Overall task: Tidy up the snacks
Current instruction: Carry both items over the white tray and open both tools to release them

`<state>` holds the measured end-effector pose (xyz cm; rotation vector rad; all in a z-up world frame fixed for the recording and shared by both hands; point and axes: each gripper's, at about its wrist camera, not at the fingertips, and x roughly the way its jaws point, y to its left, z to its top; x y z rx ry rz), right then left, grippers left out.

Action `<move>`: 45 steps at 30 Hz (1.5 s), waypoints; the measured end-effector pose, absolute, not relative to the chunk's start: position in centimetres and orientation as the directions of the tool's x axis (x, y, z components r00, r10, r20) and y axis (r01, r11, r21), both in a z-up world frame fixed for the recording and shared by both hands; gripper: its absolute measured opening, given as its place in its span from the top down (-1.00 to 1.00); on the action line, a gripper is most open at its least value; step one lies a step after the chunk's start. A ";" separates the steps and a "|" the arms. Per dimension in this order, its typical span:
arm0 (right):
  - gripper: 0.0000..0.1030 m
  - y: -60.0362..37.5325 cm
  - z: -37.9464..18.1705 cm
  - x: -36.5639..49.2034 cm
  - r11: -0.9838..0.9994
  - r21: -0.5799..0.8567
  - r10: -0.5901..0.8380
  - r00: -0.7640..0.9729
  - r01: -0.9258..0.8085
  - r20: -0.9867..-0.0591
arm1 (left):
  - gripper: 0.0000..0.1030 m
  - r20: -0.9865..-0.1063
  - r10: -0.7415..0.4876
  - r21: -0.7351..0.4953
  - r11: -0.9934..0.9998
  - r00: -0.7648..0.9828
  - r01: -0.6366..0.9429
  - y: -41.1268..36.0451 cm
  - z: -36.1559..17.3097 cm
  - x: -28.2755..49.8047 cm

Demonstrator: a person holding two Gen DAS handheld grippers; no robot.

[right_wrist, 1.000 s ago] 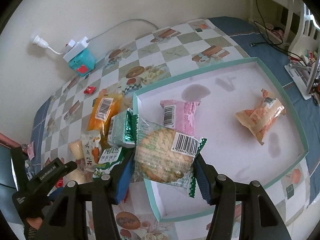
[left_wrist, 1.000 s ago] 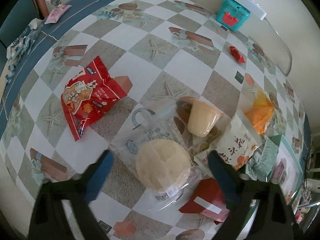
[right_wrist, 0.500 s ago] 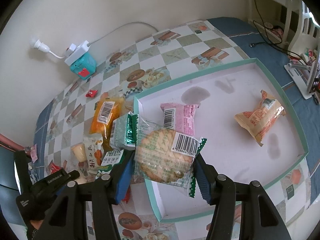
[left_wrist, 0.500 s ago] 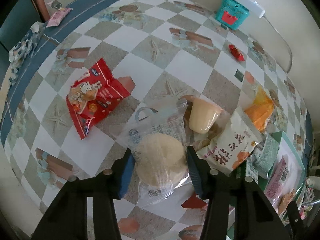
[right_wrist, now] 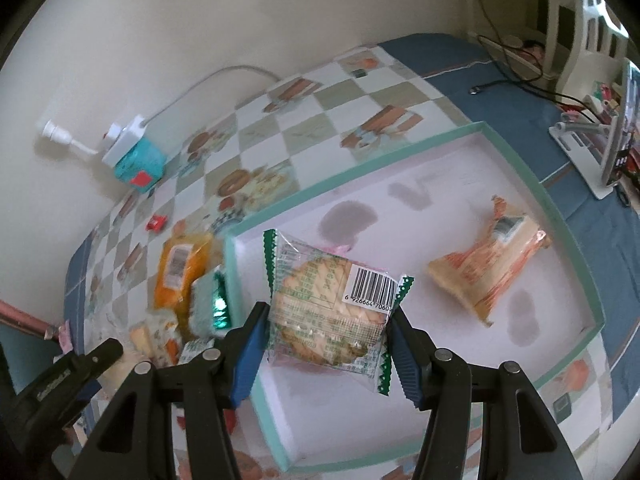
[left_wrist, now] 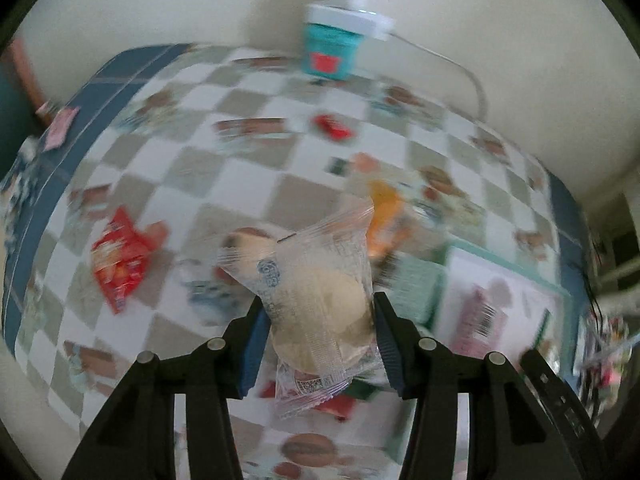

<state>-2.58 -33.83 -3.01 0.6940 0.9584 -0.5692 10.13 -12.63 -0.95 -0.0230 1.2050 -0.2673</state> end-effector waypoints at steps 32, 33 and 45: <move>-0.22 -46.0 -5.8 -5.0 0.516 0.252 -0.219 0.410 0.818 -0.885 | -0.02 -0.914 -0.366 -0.232 0.827 0.176 0.513 -30.3 -3.5 6.2; -0.22 -46.0 -5.7 -5.1 0.515 0.247 -0.223 0.407 0.821 -0.886 | -0.02 -0.914 -0.368 -0.236 0.824 0.171 0.515 -30.4 -3.5 6.2; -0.32 -45.8 -5.0 -5.4 0.517 0.224 -0.218 0.381 0.826 -0.899 | -0.37 -0.917 -0.357 -0.233 0.844 0.179 0.484 -28.8 -2.3 6.7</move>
